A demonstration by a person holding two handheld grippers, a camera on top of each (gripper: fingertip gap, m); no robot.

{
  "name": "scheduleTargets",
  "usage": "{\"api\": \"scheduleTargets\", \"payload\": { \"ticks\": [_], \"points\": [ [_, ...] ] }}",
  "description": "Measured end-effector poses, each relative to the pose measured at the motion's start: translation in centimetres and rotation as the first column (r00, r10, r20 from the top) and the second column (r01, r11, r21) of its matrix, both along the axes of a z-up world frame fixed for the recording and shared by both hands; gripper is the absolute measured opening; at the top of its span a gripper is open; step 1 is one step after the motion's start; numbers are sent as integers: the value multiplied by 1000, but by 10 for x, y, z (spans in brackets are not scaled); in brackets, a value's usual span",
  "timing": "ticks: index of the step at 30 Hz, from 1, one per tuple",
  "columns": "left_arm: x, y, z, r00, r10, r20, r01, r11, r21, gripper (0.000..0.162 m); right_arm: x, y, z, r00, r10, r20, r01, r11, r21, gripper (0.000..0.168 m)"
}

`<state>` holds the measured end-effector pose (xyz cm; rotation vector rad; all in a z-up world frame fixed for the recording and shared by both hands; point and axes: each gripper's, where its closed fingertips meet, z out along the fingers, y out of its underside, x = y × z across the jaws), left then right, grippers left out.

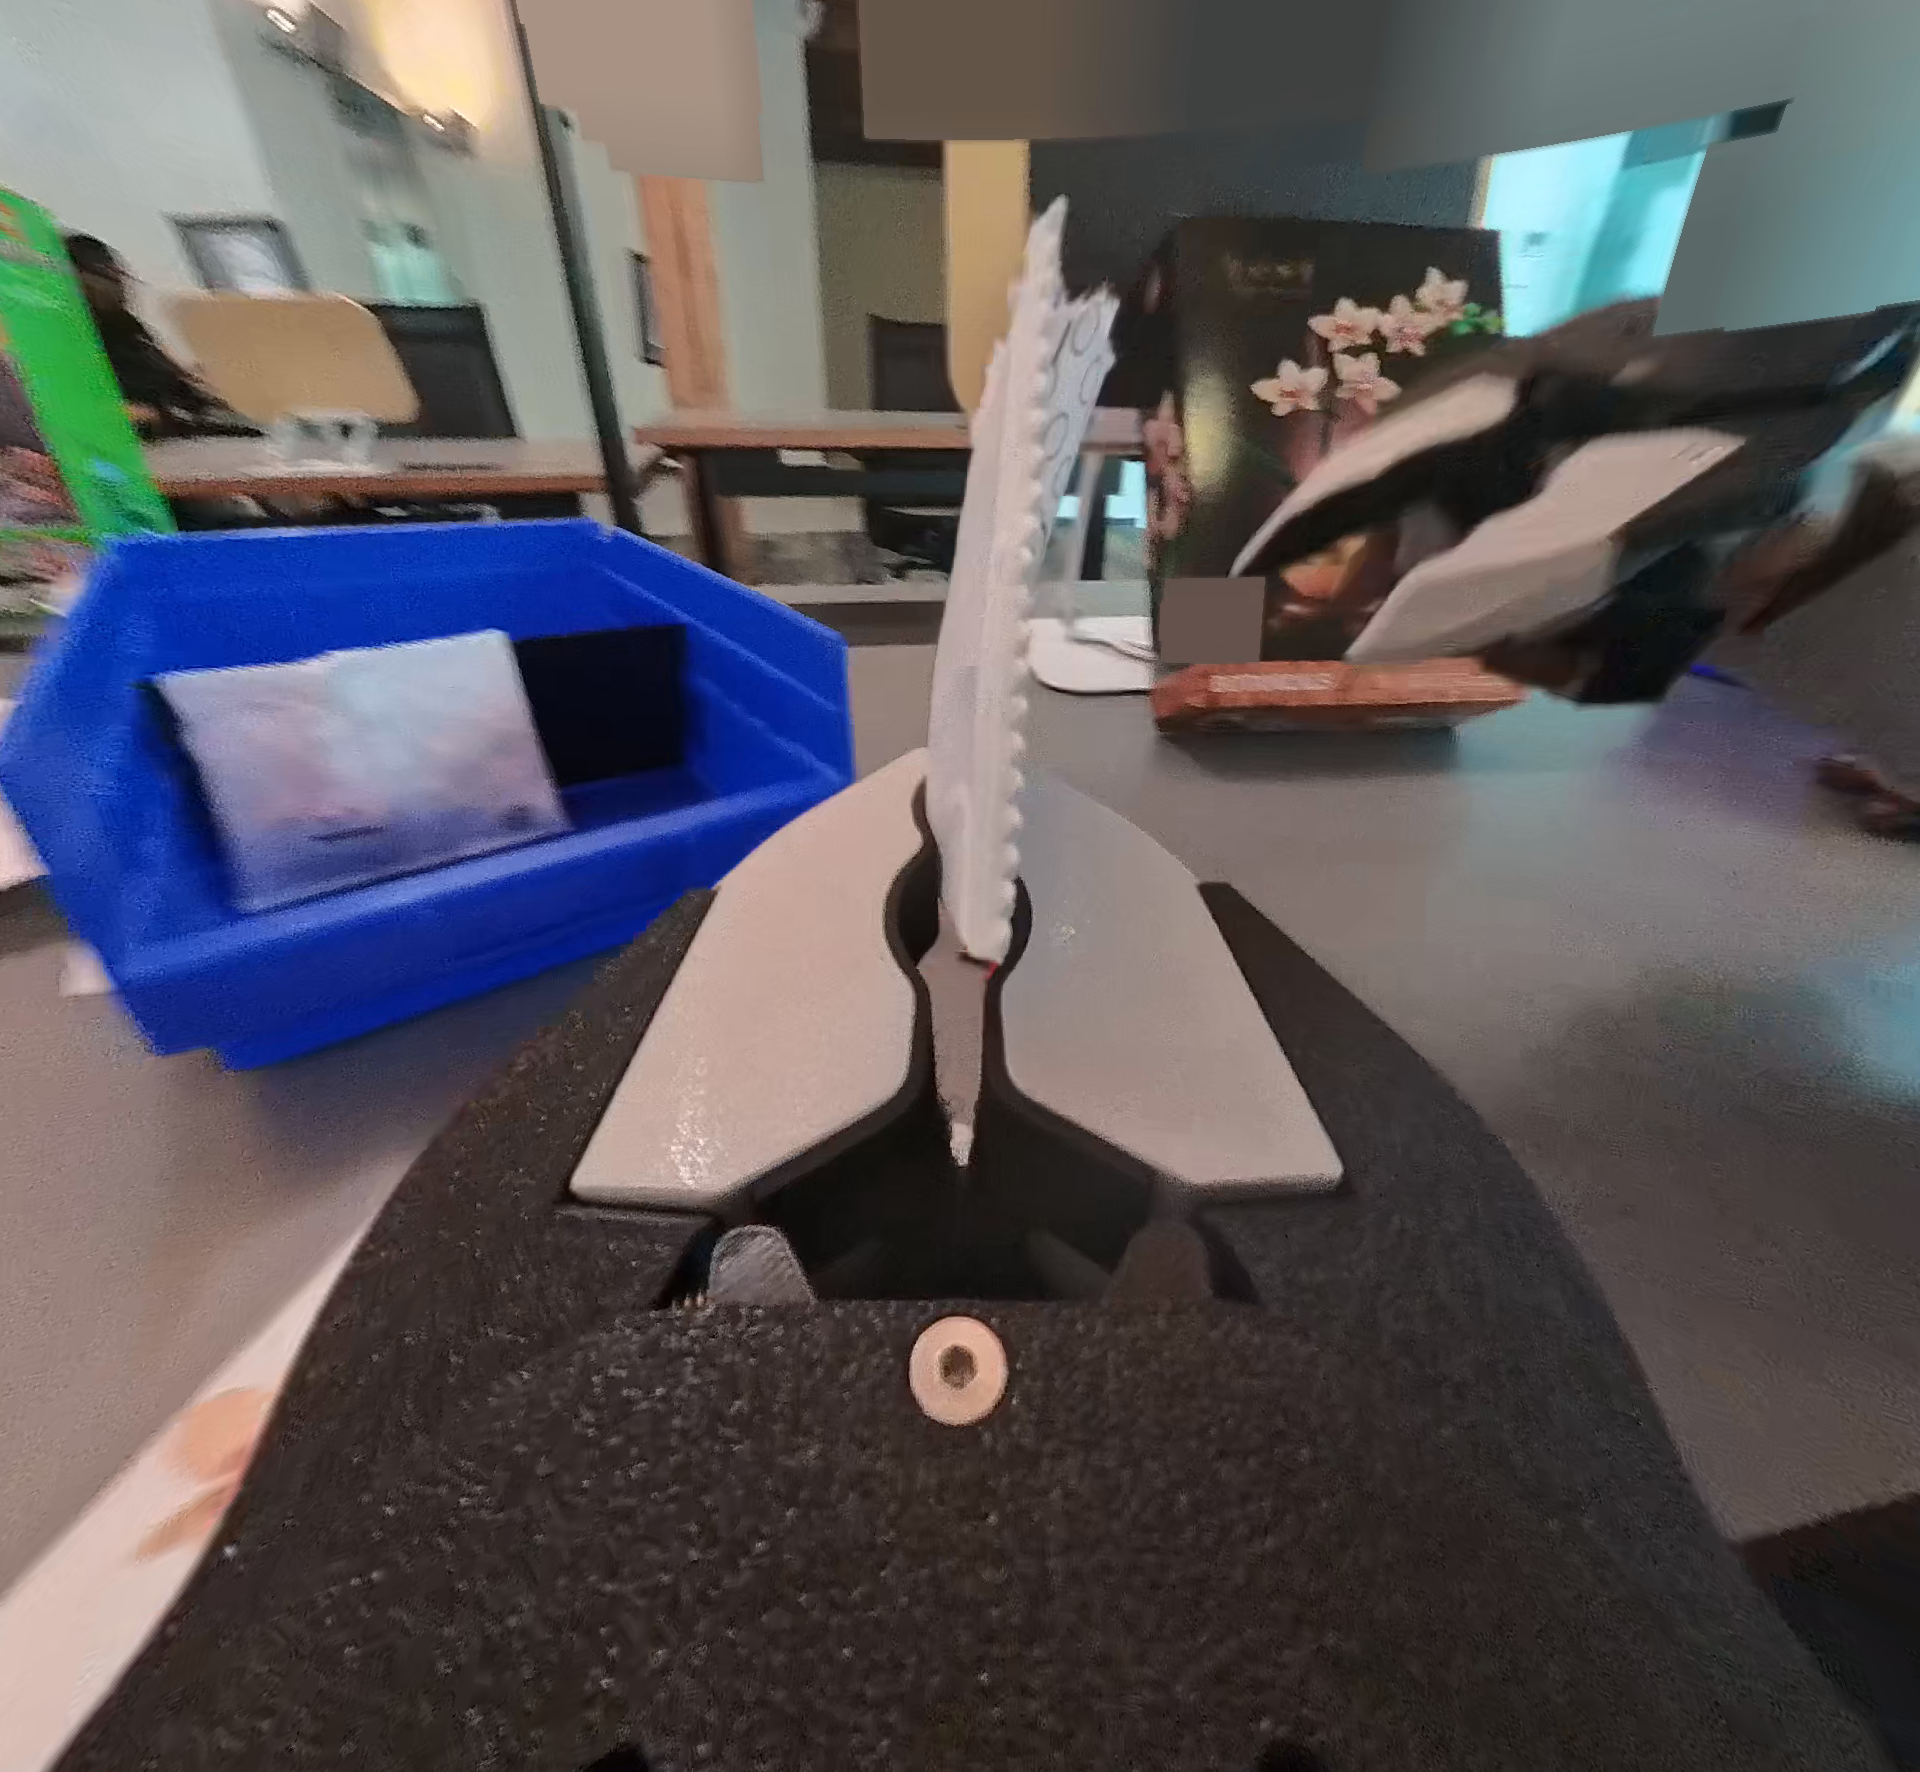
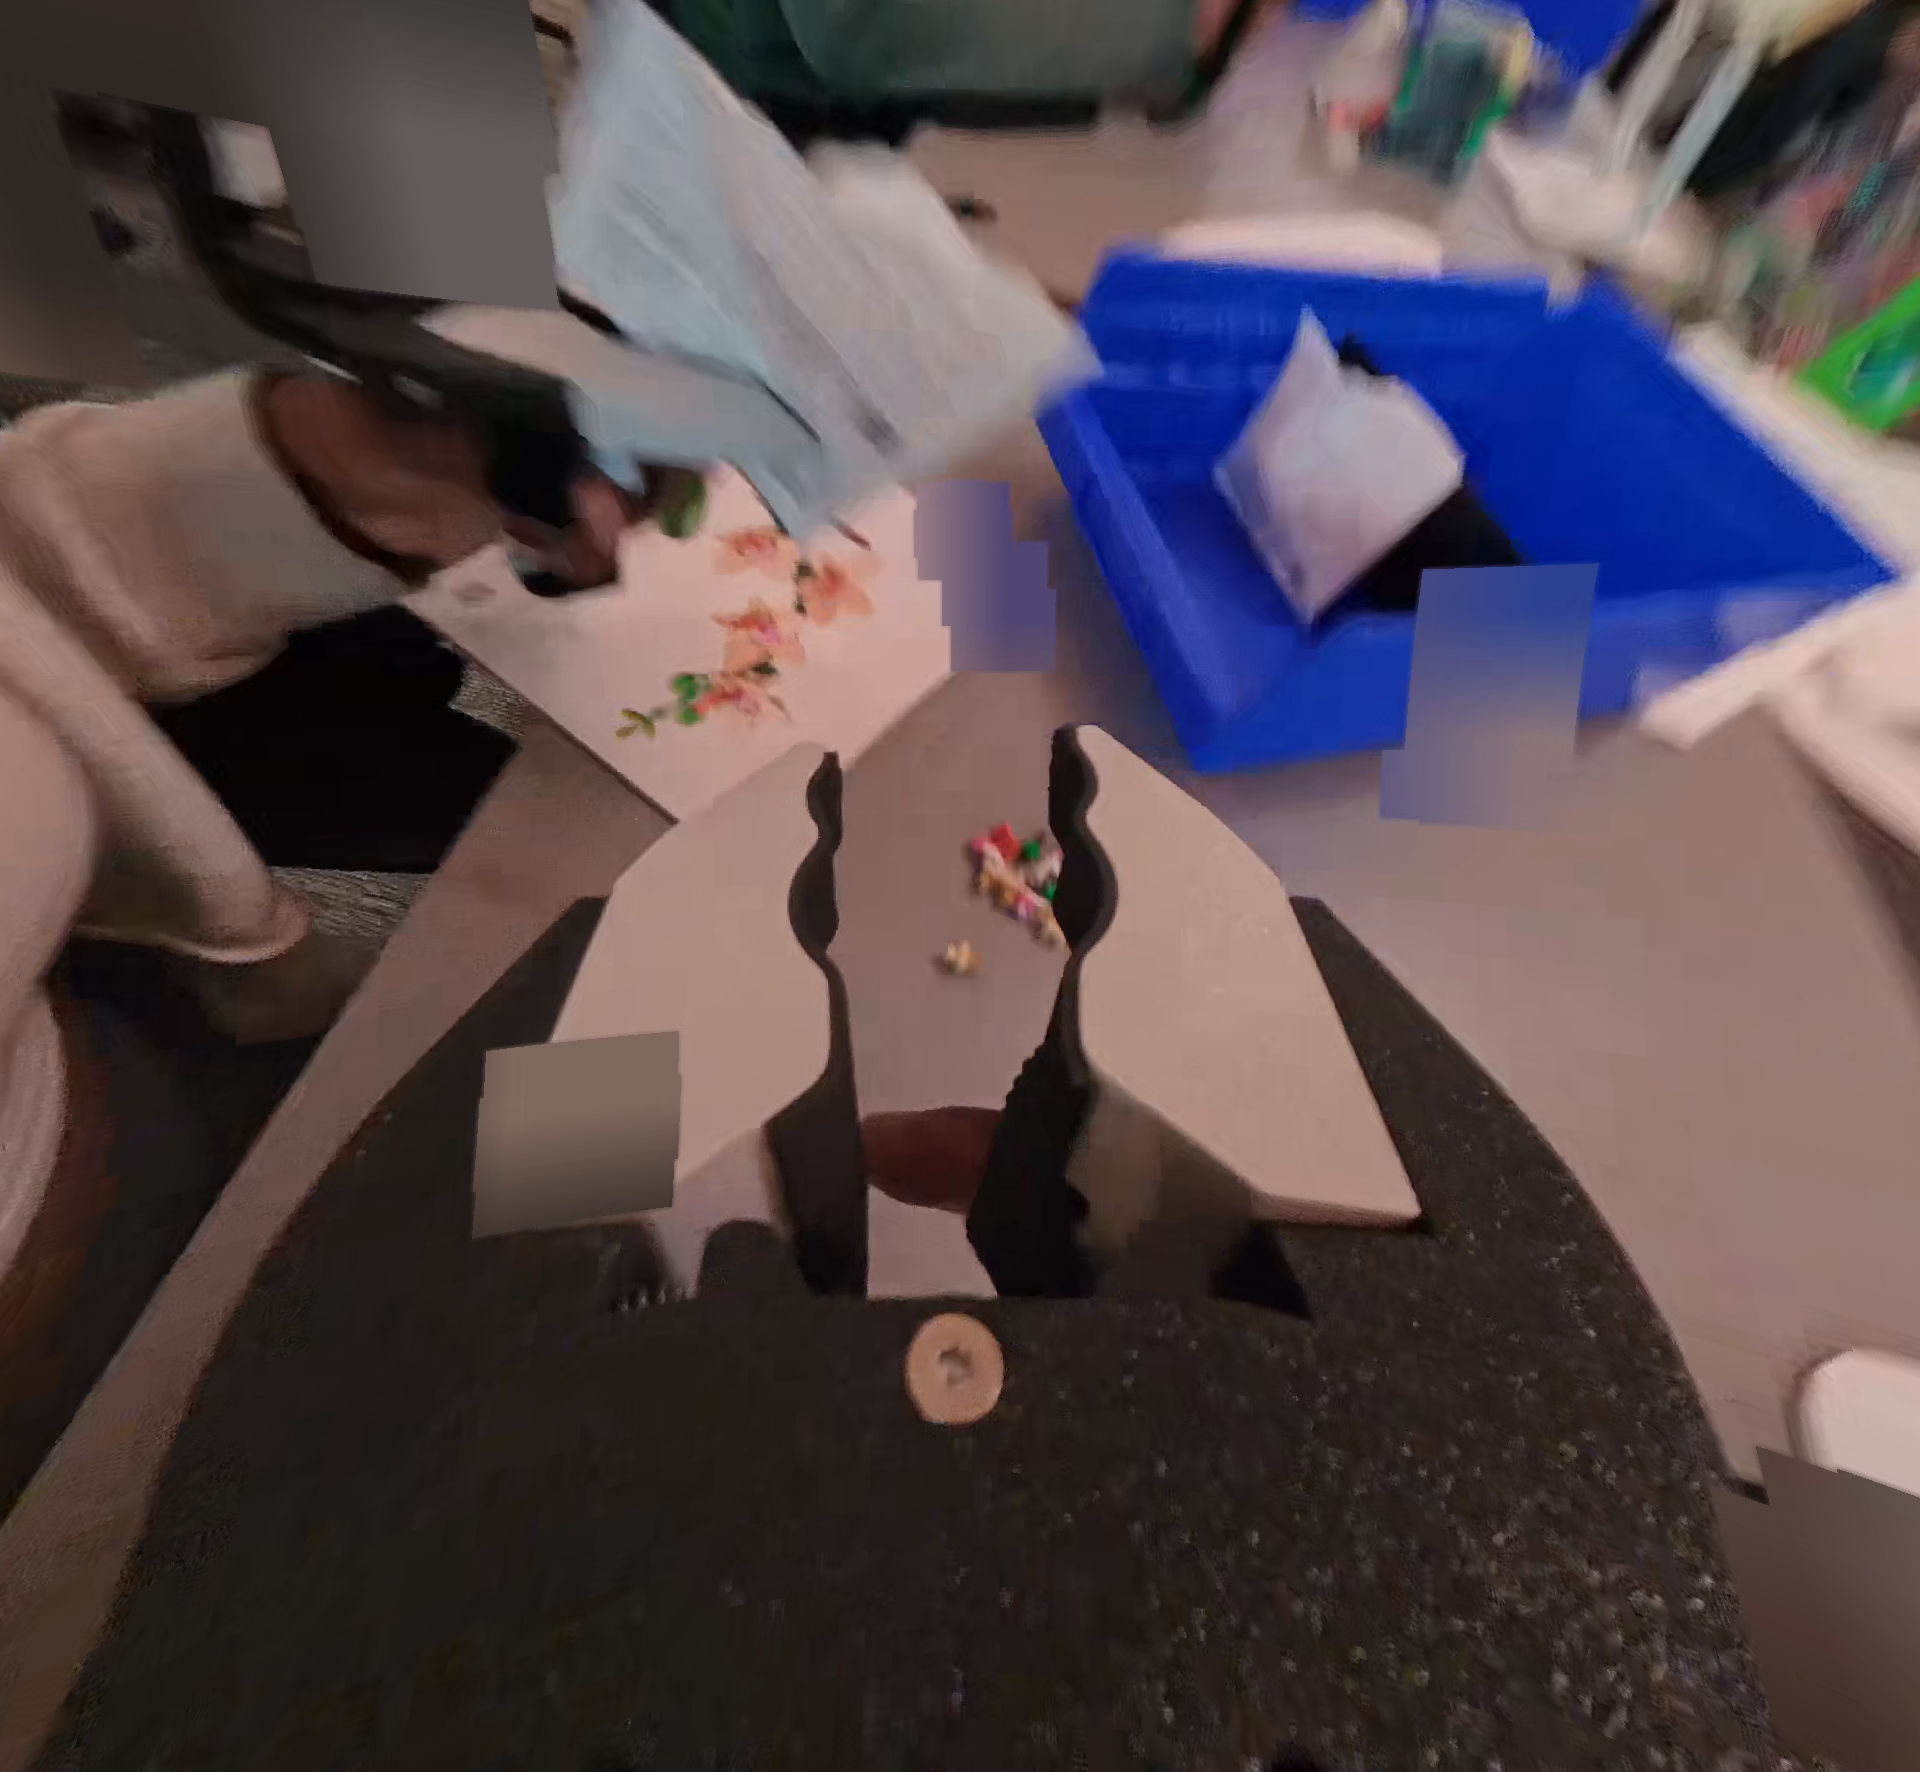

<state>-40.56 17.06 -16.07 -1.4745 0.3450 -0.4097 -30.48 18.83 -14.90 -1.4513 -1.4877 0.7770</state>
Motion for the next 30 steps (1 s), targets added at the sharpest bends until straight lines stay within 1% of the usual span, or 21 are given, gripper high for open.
{"api": "scheduleTargets", "payload": {
  "ticks": [1, 3, 4, 5, 6, 7, 8, 10, 12, 16, 18, 20, 24, 25, 30],
  "points": [
    [-8, -1, 3, 999, 29, -16, -29, 999, 23, 1, -2, 17, -19, 998, -53, 21, 54, 997, -58, 39],
    [-13, -5, 7, 998, 39, -43, -35, 997, 74, 2, -9, 40, -58, 991, -108, 77, 116, 987, -113, 44],
    [-13, -6, 8, 998, 34, -52, -29, 995, 98, 2, -14, 47, -76, 986, -120, 113, 135, 982, -134, 51],
    [-12, -8, 9, 998, 29, -60, -21, 993, 118, 2, -19, 49, -92, 982, -109, 155, 133, 979, -156, 65],
    [-10, -9, 10, 997, 18, -70, -9, 991, 134, 2, -23, 52, -104, 977, -98, 189, 131, 977, -169, 78],
    [-8, -11, 11, 997, 7, -81, 6, 989, 149, 2, -28, 55, -114, 972, -94, 216, 133, 975, -176, 86],
    [-7, -12, 12, 996, -3, -90, 18, 986, 164, 2, -32, 59, -120, 968, -94, 234, 139, 974, -181, 90],
    [-7, -14, 14, 996, -12, -89, 29, 982, 187, 2, -39, 67, -127, 963, -95, 254, 144, 973, -182, 91],
    [-7, -15, 15, 997, -22, -80, 38, 979, 199, 2, -43, 71, -134, 952, -89, 292, 138, 979, -151, 88],
    [-9, -15, 14, 997, -31, -70, 45, 977, 208, 2, -51, 68, -134, 958, -54, 280, 110, 977, -185, 70],
    [-10, -15, 14, 998, -36, -59, 48, 977, 208, 2, -53, 67, -134, 960, -50, 277, 108, 974, -199, 57],
    [-11, -15, 14, 998, -38, -59, 50, 977, 207, 2, -53, 65, -134, 961, -38, 275, 97, 974, -206, 47],
    [-11, -16, 13, 997, -42, -61, 54, 977, 208, 2, -54, 59, -133, 963, -18, 269, 80, 972, -221, 19],
    [-10, -15, 13, 997, -45, -62, 57, 977, 207, 2, -54, 58, -133, 962, -20, 271, 81, 973, -216, 16],
    [-8, -14, 12, 996, -45, -76, 60, 977, 204, 2, -50, 59, -133, 958, -42, 284, 94, 980, -173, 11]
  ]
}}
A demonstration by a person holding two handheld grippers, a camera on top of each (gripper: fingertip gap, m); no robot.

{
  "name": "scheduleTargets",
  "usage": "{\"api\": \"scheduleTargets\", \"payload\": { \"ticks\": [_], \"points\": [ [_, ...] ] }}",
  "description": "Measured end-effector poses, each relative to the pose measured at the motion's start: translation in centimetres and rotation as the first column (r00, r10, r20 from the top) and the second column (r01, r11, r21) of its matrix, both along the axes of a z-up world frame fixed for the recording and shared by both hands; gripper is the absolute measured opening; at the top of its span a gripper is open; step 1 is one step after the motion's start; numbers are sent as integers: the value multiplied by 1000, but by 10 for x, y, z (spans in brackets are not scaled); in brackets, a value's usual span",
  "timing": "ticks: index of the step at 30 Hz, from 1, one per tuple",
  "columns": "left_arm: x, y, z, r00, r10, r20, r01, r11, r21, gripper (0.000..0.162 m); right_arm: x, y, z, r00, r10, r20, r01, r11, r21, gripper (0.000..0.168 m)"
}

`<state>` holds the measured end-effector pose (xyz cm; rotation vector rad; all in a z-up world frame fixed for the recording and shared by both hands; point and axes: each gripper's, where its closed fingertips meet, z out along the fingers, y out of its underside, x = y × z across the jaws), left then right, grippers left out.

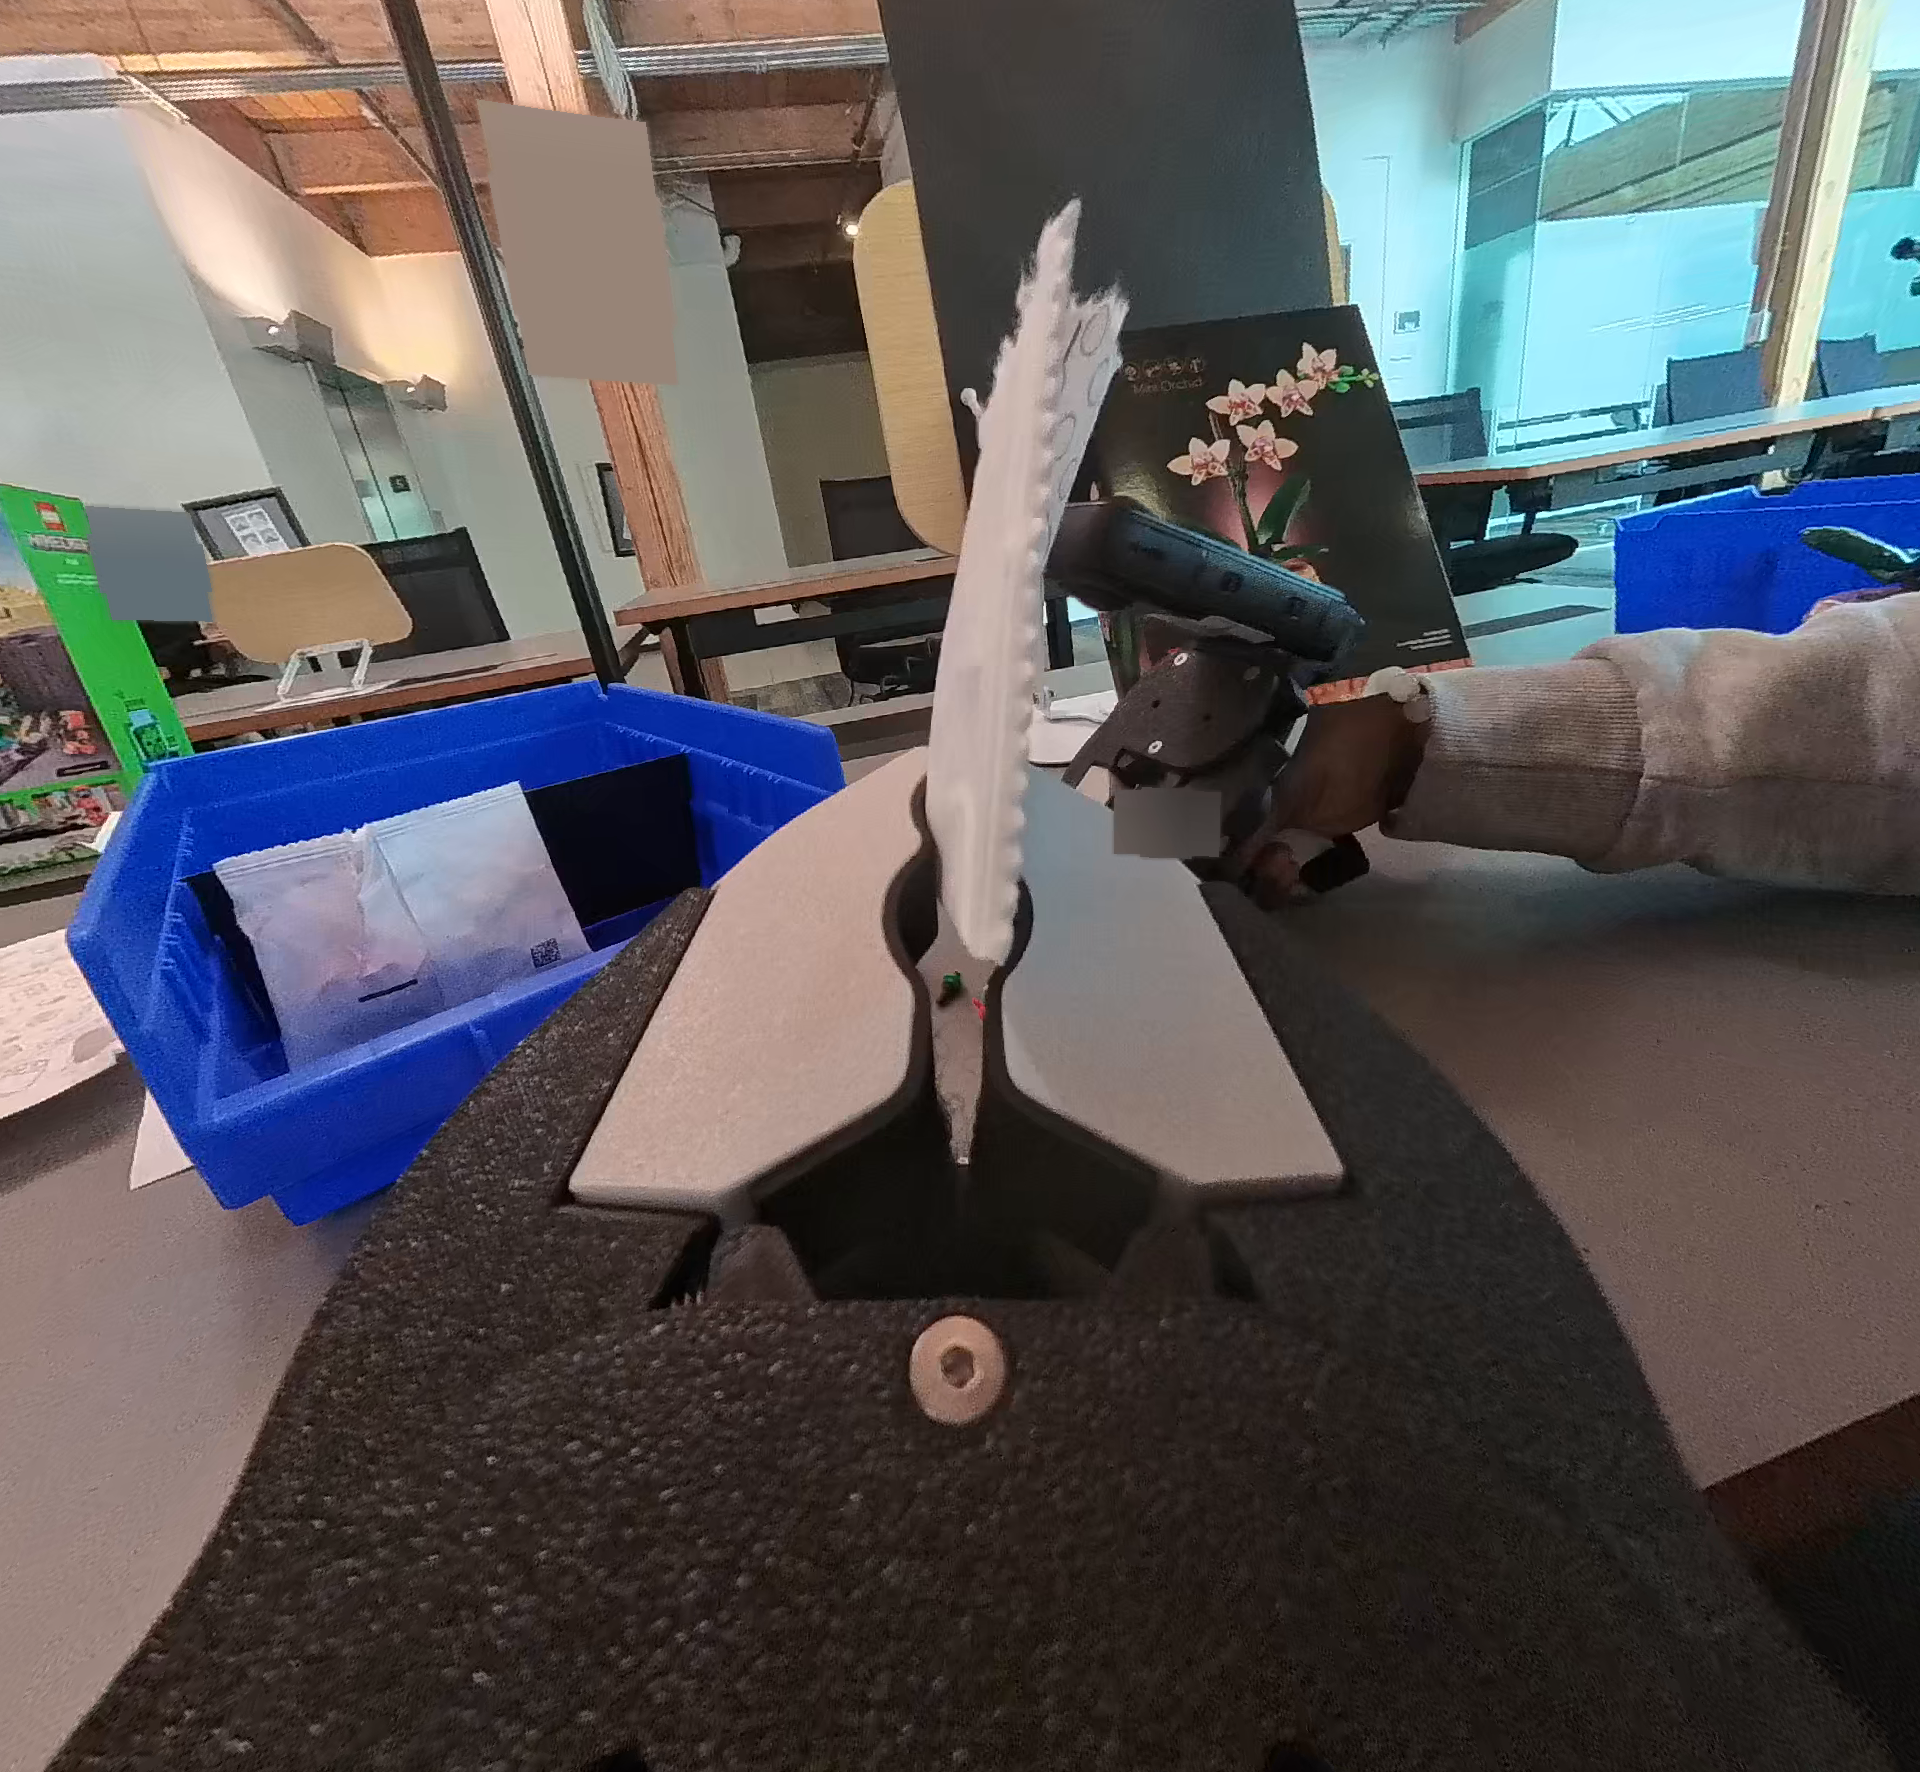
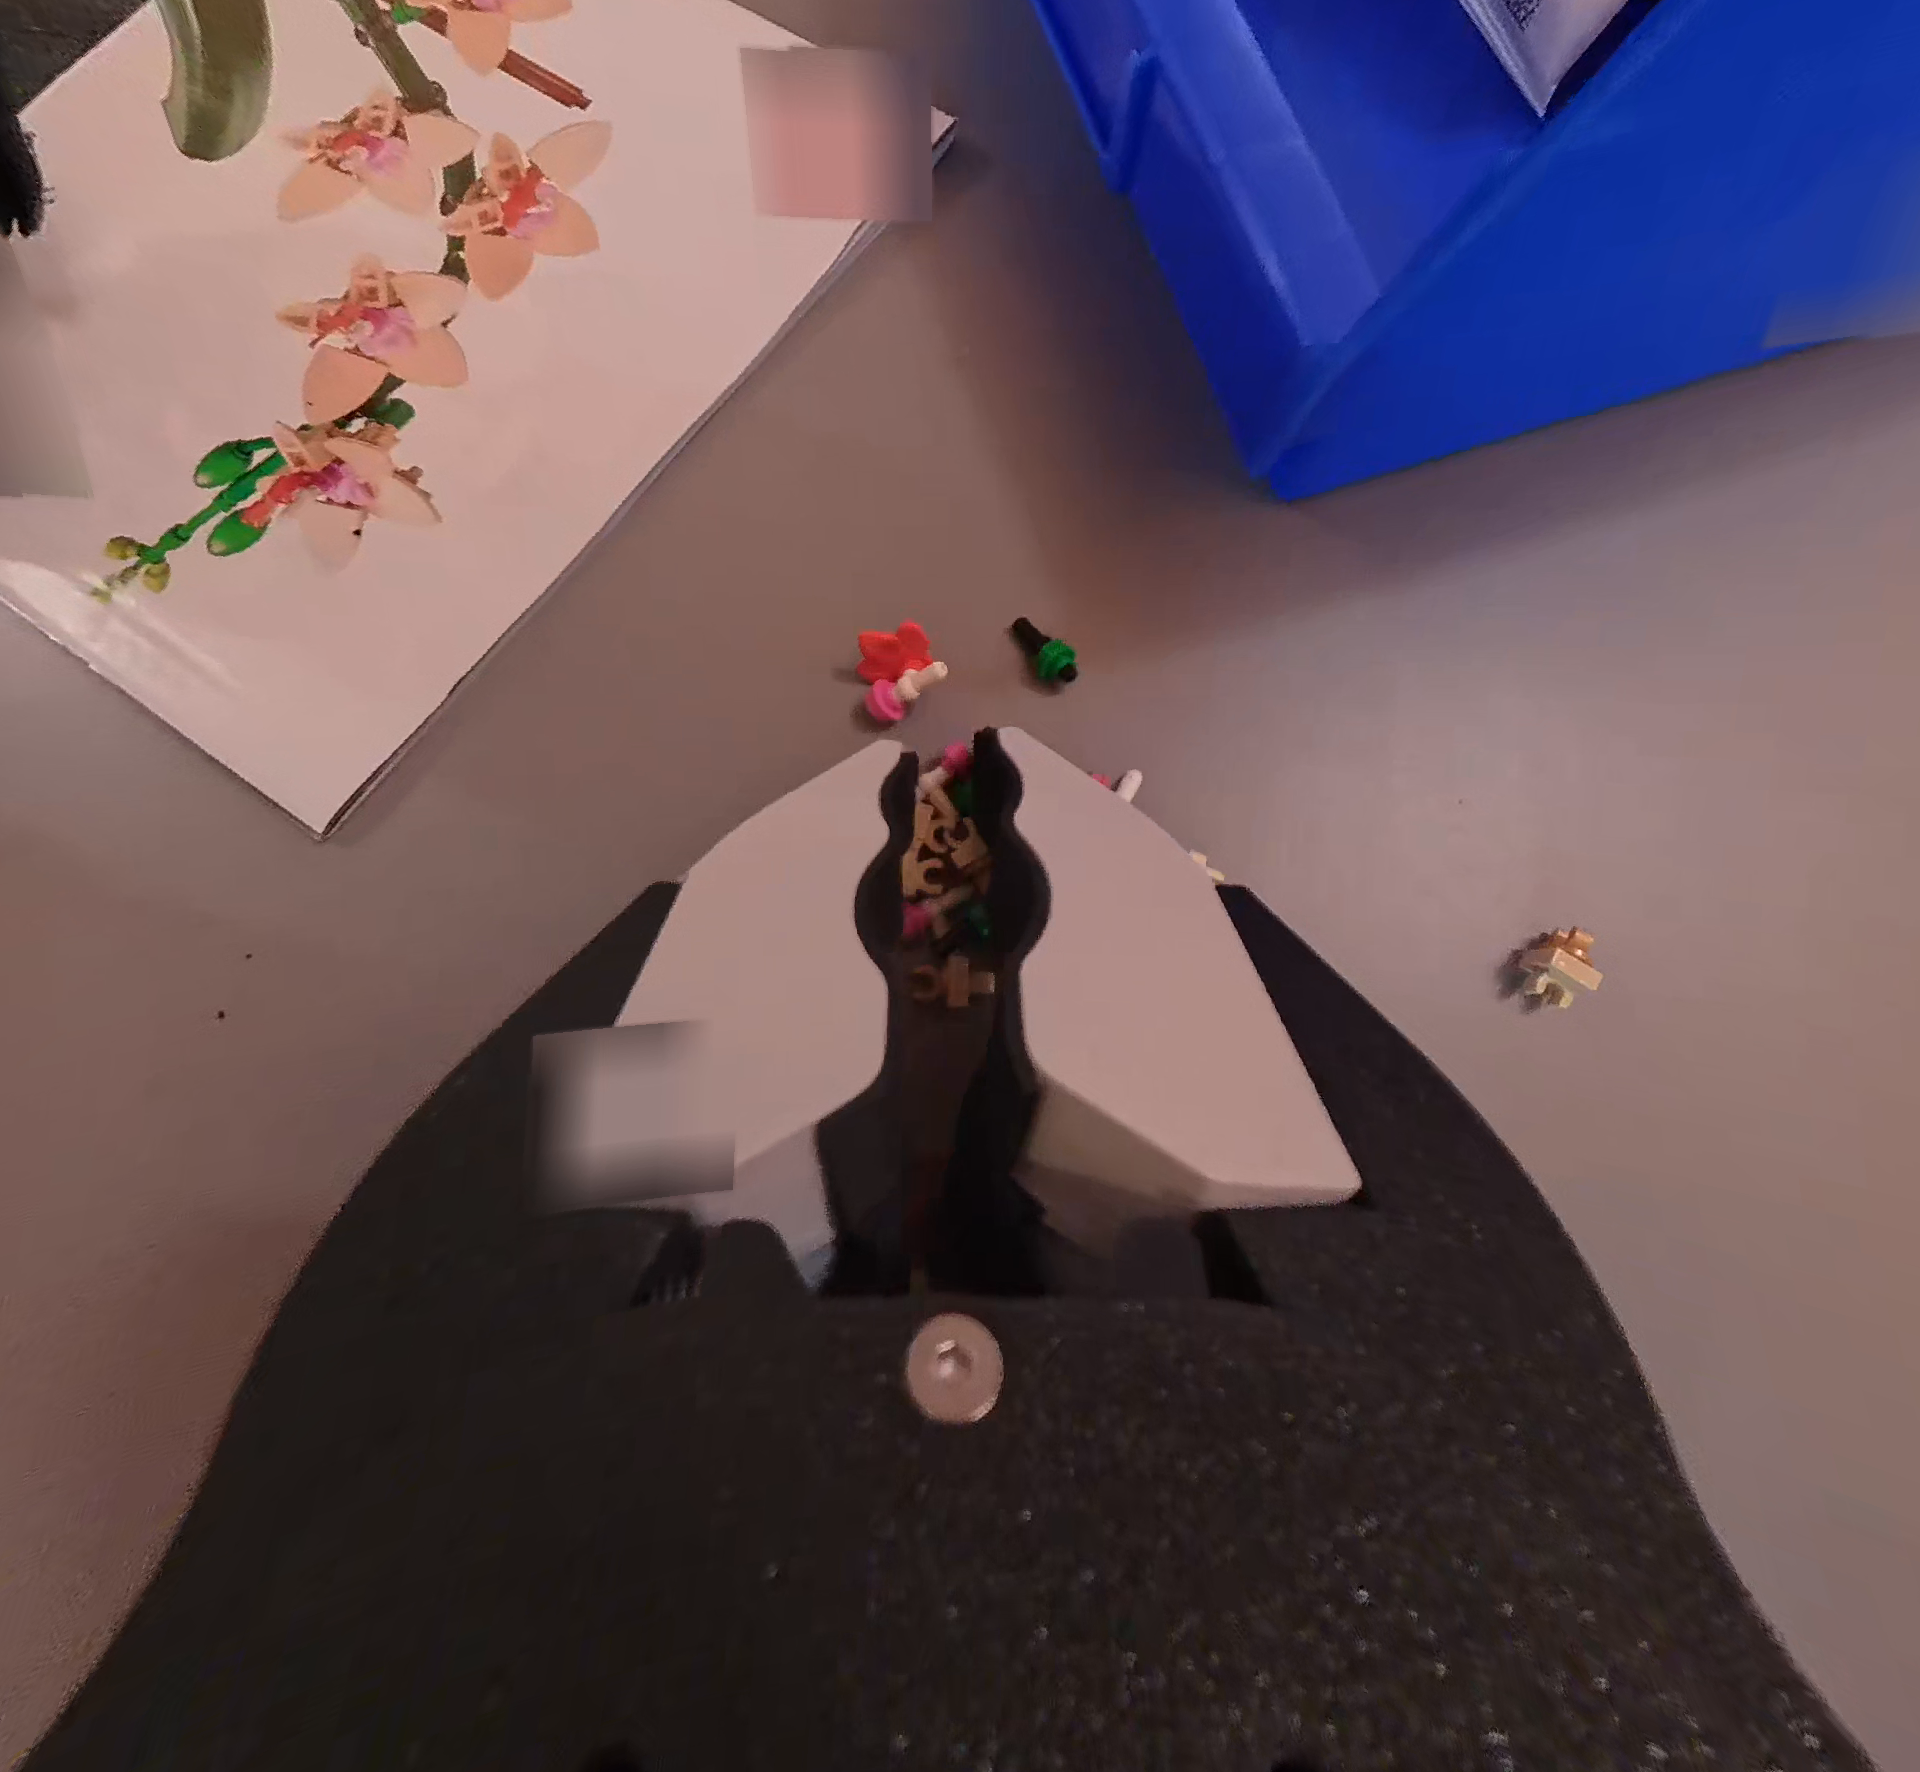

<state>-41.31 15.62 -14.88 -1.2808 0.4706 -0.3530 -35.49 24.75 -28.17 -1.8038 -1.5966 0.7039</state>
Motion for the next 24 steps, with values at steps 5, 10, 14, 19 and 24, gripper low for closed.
{"api": "scheduleTargets", "payload": {
  "ticks": [5, 10, 14, 19, 24],
  "points": [
    [2, 0, -3, 1000, 5, -14, -5, 1000, -5, 3, 7, 0, 0, 1000, -10, 5, 10, 1000, 14, 9],
    [4, 4, -10, 998, 24, -62, -25, 999, -21, 2, 16, 2, 12, 997, -39, -63, 38, 999, -17, 2],
    [7, 9, -20, 988, 62, -145, -69, 997, -44, 2, 26, 6, 34, 988, -75, -137, 68, 996, -53, 1],
    [11, 11, -26, 977, 74, -198, -86, 995, -54, 2, 40, 11, 38, 990, -92, -111, 85, 994, -64, 8],
    [9, 10, -21, 990, 54, -128, -62, 996, -59, 2, 42, 9, 14, 996, -84, 3, 83, 991, -105, 30]
  ]
}}
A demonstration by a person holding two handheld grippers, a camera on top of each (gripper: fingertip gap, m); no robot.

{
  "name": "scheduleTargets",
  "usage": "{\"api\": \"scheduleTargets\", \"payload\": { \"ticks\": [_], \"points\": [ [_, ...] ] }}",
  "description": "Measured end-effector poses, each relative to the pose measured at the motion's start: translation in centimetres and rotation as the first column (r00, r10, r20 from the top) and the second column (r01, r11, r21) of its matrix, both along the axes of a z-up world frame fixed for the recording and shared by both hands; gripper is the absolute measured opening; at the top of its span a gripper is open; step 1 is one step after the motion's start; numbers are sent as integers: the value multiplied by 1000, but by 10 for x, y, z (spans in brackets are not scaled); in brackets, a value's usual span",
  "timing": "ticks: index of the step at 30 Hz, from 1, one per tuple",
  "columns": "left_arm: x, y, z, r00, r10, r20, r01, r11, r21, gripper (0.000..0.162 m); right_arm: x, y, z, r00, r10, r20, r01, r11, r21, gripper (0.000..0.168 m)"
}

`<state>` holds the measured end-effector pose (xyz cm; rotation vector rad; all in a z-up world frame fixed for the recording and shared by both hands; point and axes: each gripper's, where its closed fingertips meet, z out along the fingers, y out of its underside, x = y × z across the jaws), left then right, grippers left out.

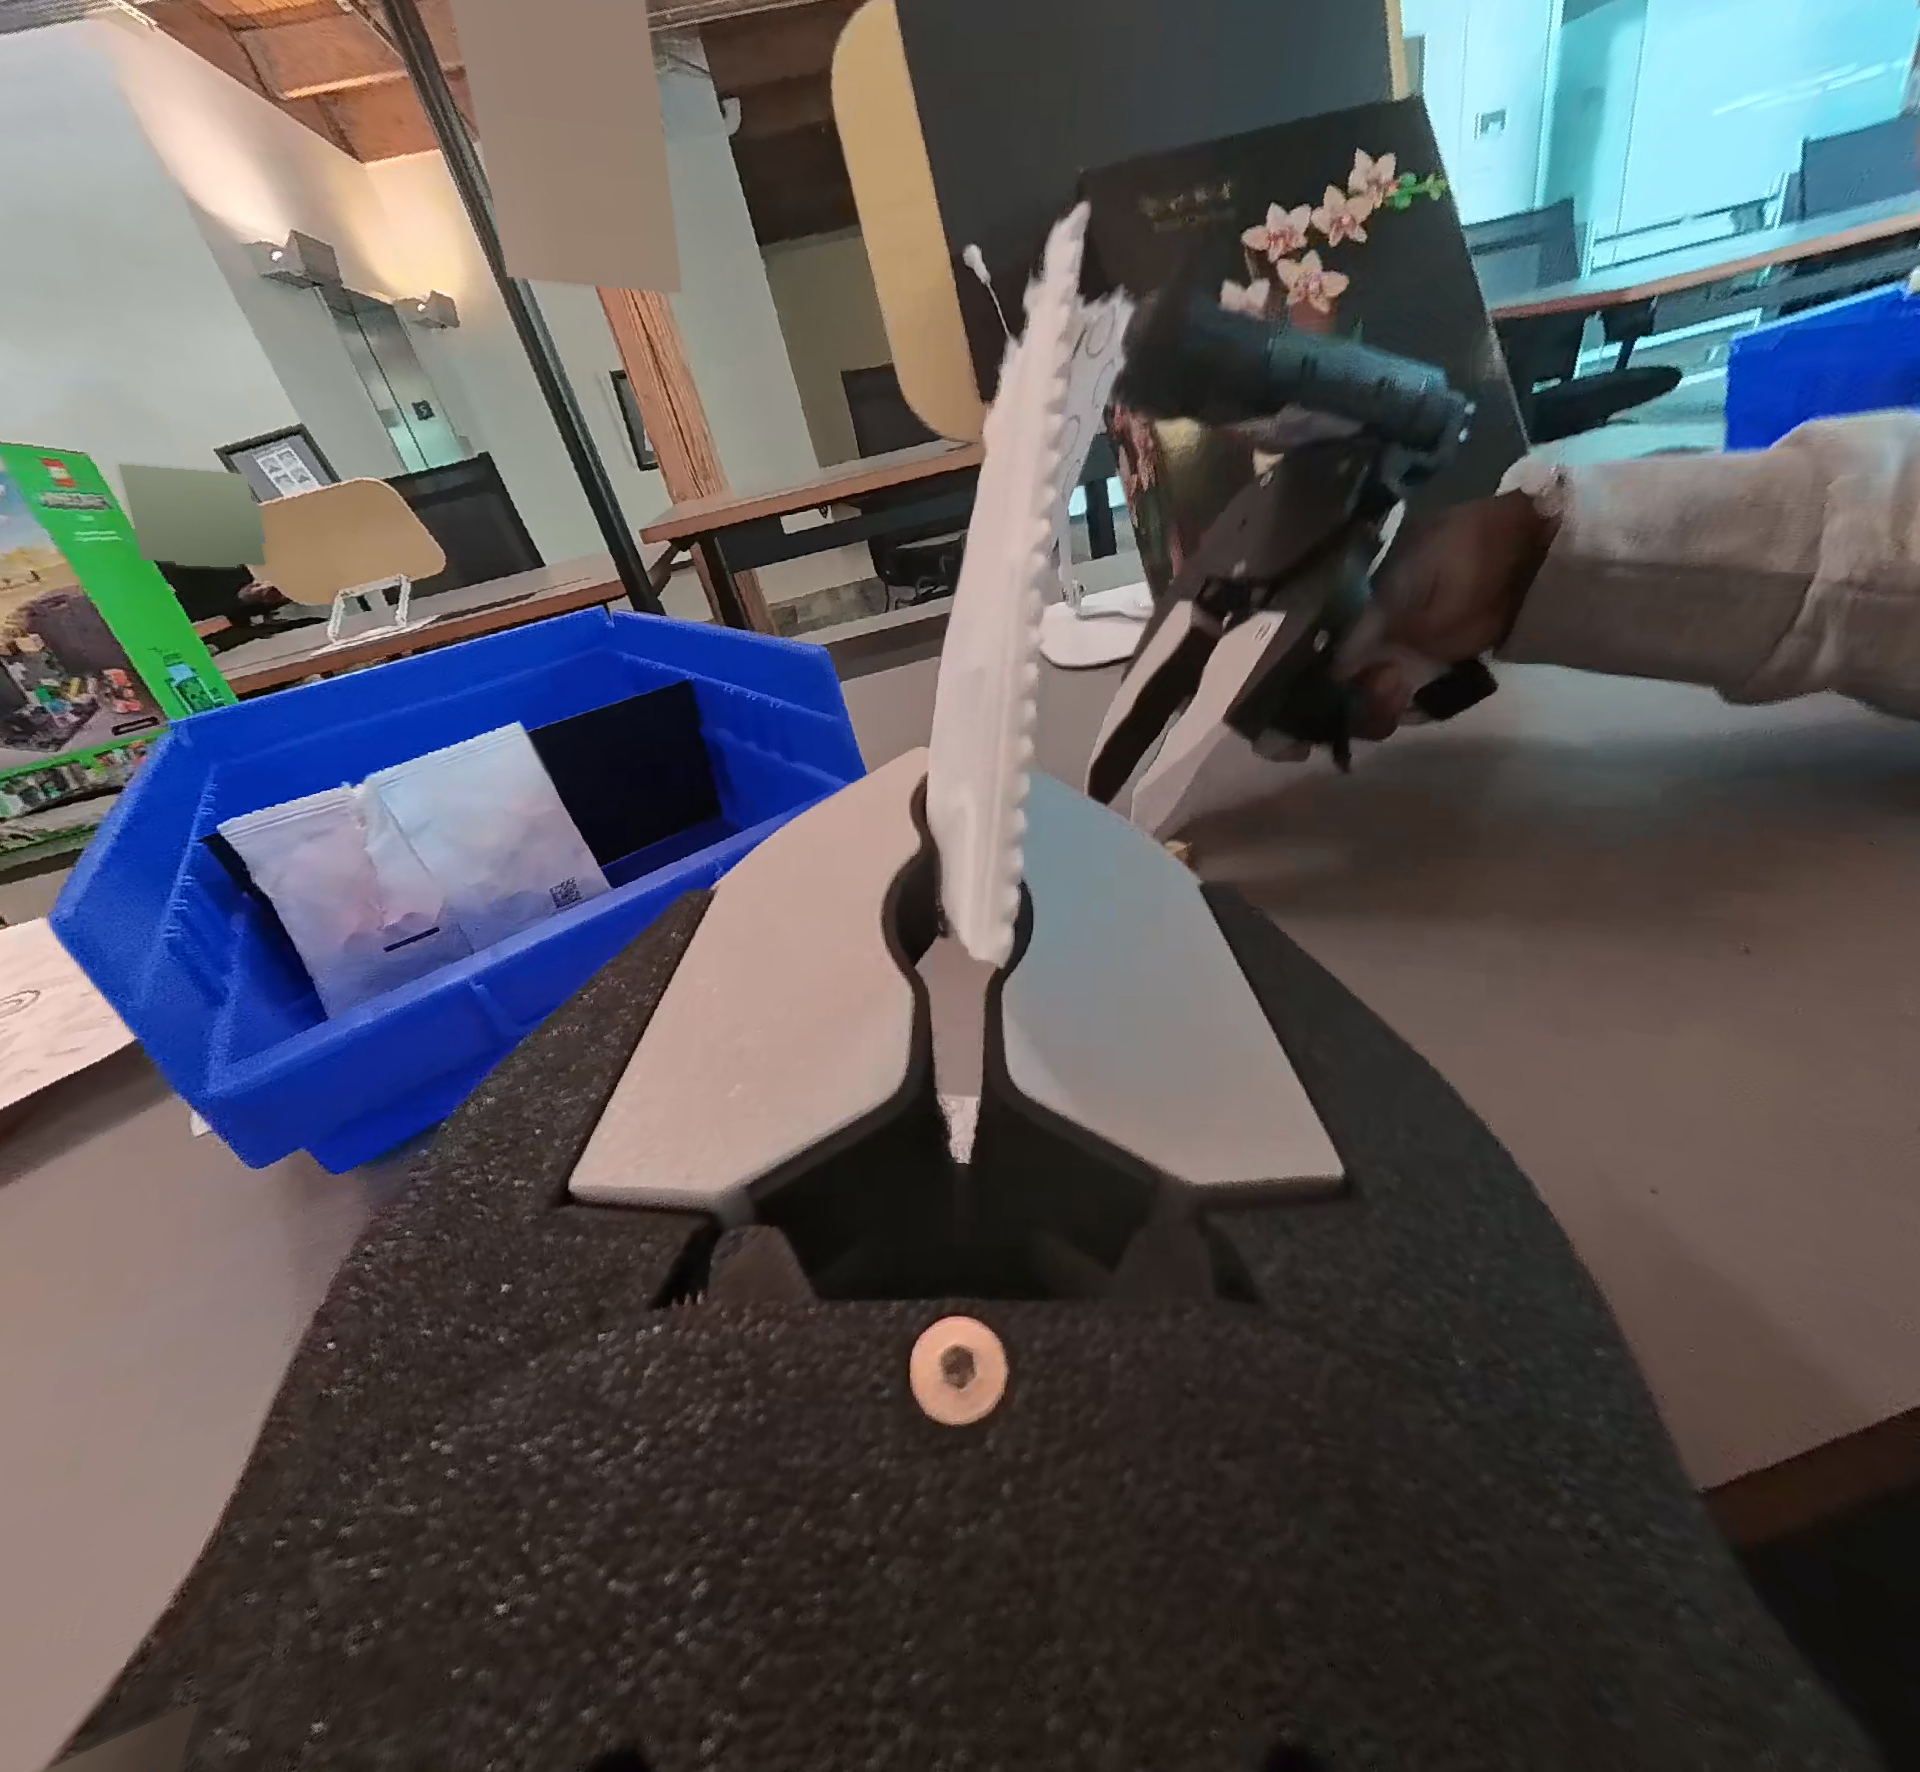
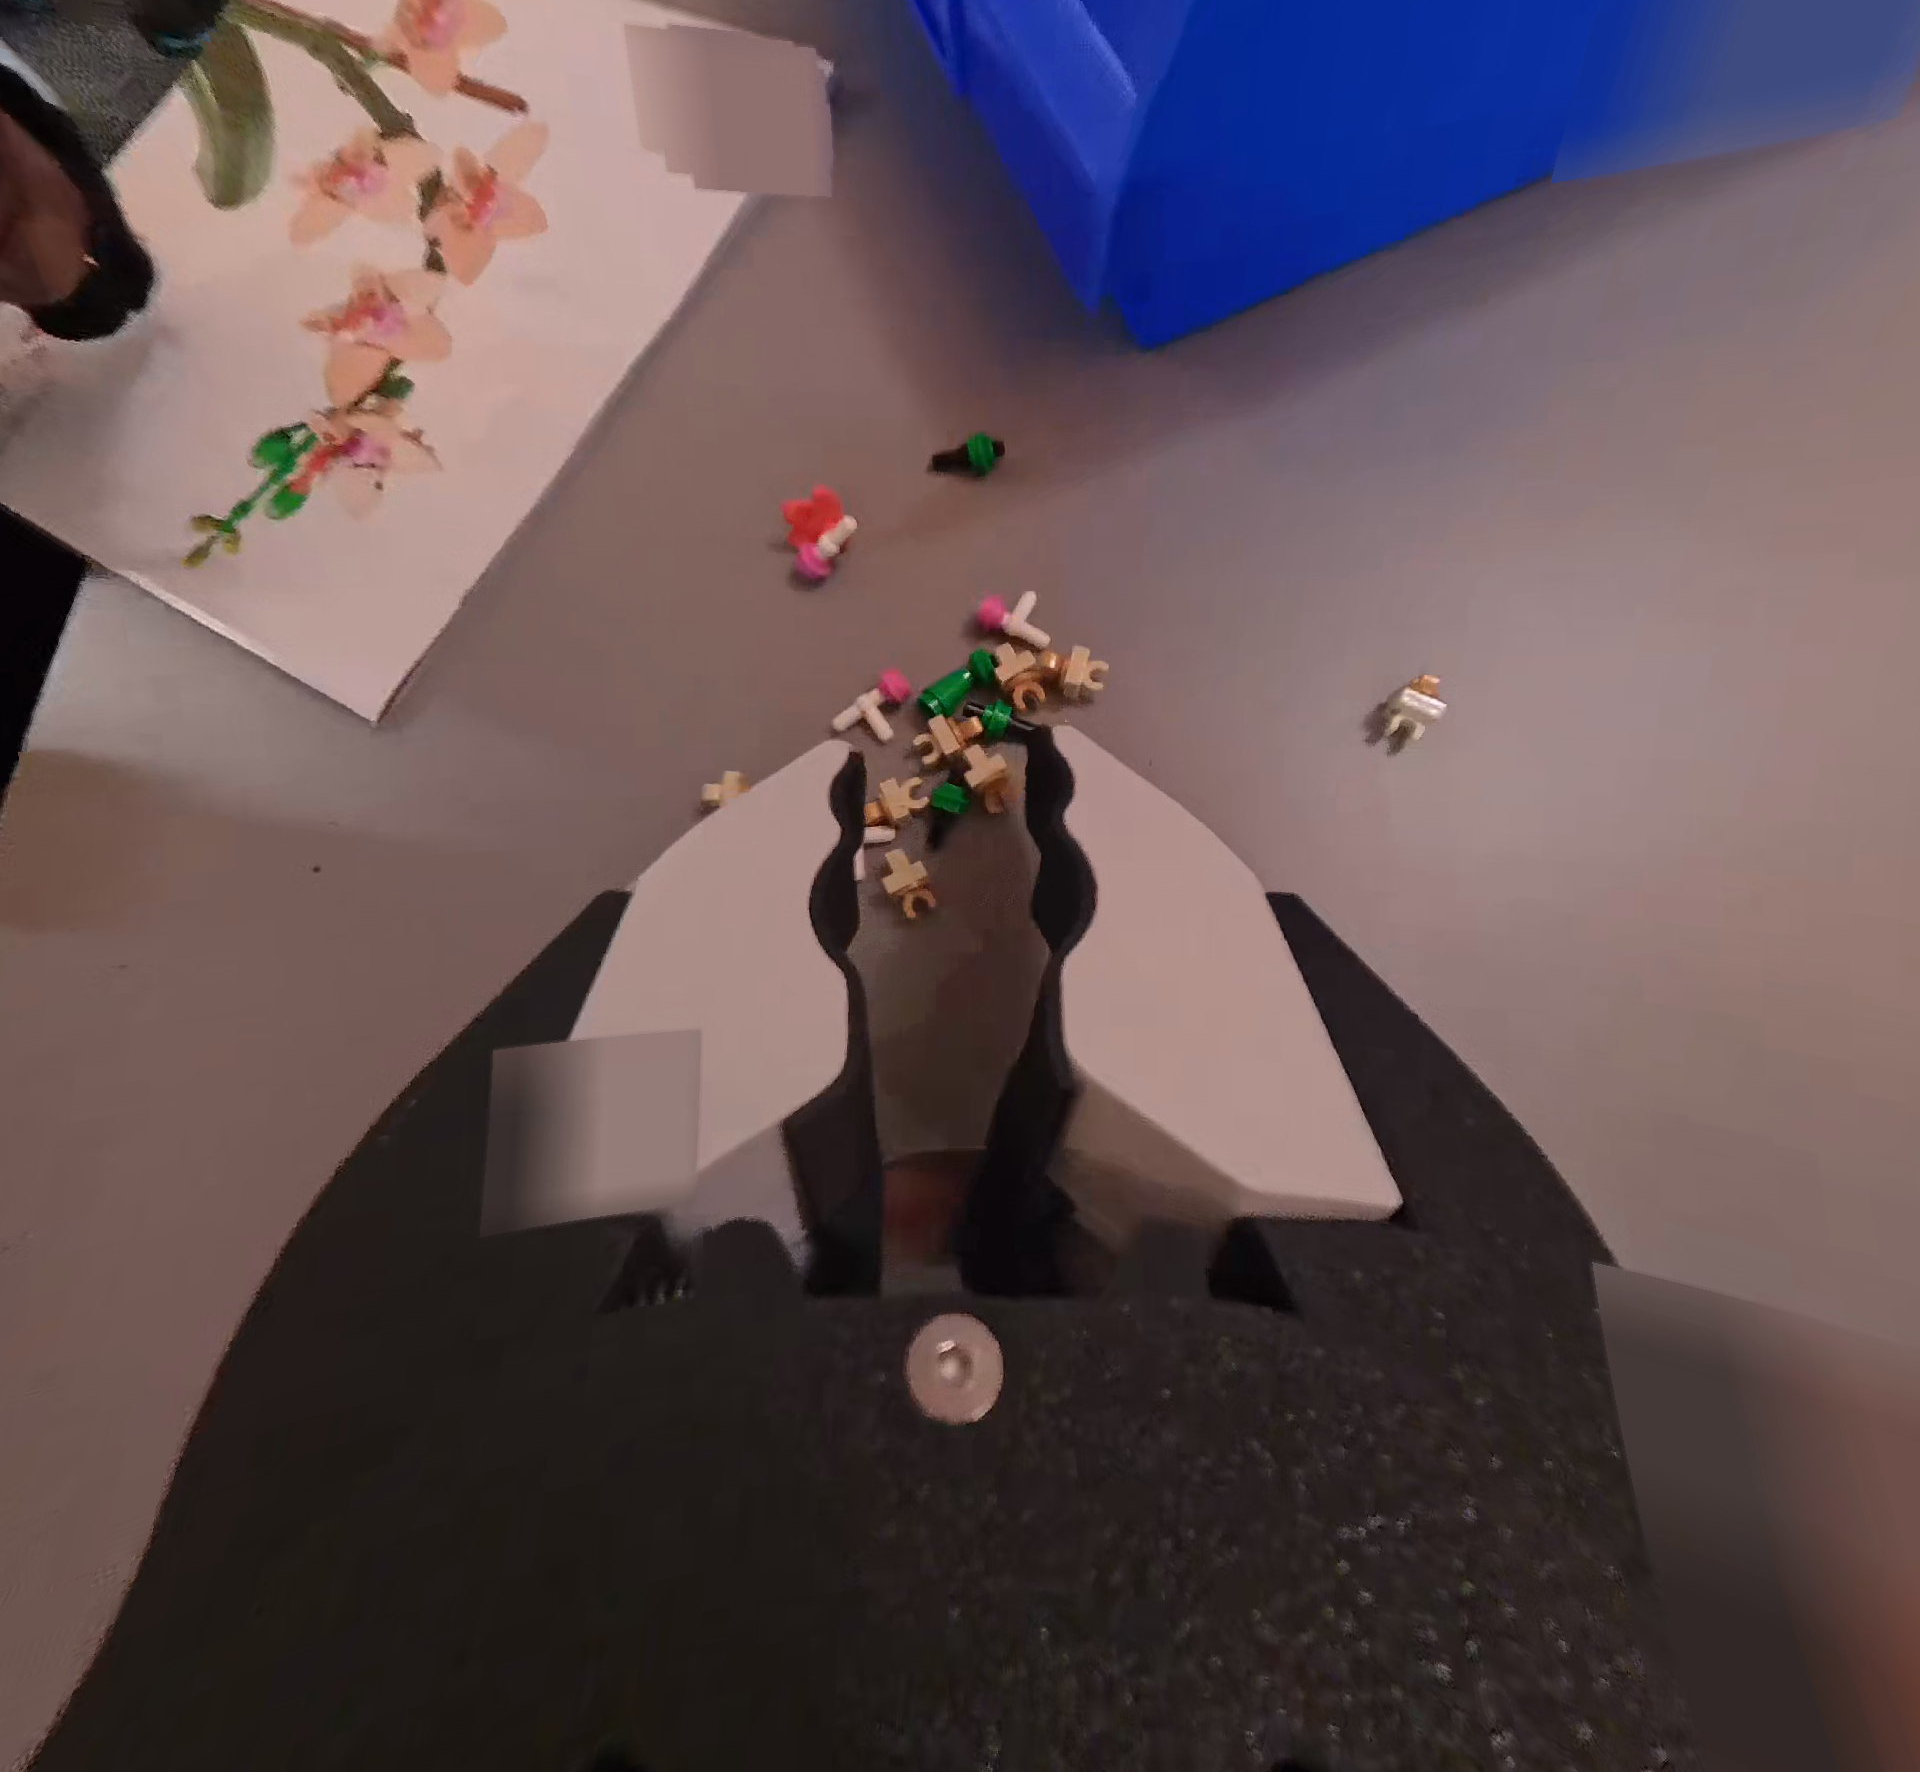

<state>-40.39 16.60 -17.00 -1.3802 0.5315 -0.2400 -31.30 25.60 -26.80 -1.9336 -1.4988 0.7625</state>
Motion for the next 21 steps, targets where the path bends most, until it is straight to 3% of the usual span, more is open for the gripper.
{"api": "scheduleTargets", "payload": {
  "ticks": [3, 7, 15, 17, 21],
  "points": [
    [-2, -2, 4, 999, -6, 35, 6, 1000, 7, 2, -4, 3, -13, 999, -27, 42, 28, 999, -18, 30],
    [-3, -2, 4, 999, -12, 48, 12, 1000, 4, 2, -9, 3, -15, 998, -45, 32, 45, 999, -8, 10],
    [1, 0, 0, 999, -24, 38, 24, 1000, -10, 2, -8, 3, -7, 999, -47, -4, 47, 998, 33, 8],
    [1, 1, -2, 999, -18, 32, 19, 1000, -19, 2, -9, -1, 19, 995, -47, -91, 47, 999, 1, 8],
    [6, 1, -5, 1000, -22, 16, 22, 999, -31, 2, -23, -35, 120, 925, 26, -380, -46, 998, -43, 8]
  ]
}}
